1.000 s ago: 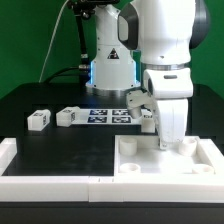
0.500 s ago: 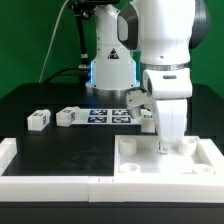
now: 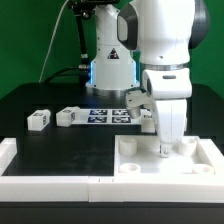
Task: Assemble one leg
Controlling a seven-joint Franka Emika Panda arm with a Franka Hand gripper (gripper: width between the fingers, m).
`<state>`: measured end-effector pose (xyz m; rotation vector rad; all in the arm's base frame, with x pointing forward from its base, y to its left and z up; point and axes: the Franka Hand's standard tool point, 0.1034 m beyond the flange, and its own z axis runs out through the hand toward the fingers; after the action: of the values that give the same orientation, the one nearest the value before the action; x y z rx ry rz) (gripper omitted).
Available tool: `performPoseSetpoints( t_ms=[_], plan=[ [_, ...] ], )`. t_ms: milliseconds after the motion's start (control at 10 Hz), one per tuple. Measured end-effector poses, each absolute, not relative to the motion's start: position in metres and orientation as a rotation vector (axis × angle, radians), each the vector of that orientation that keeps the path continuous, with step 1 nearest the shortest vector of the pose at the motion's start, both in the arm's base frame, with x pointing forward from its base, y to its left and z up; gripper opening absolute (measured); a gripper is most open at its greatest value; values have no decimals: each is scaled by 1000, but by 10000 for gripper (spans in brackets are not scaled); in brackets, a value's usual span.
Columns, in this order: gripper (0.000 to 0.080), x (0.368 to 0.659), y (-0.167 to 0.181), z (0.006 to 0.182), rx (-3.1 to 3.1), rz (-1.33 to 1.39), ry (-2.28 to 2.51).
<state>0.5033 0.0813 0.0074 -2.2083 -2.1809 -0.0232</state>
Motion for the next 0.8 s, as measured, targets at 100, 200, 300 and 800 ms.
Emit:
performPoseSetpoints(
  t_ms=[100, 200, 300, 800],
  plan=[
    [649, 503, 81, 7, -2209, -23, -2180],
    [649, 503, 81, 8, -2209, -24, -2180],
    [649, 500, 83, 15, -2265, -34, -2134],
    [649, 474, 83, 46, -2366, -39, -2061]
  ],
)
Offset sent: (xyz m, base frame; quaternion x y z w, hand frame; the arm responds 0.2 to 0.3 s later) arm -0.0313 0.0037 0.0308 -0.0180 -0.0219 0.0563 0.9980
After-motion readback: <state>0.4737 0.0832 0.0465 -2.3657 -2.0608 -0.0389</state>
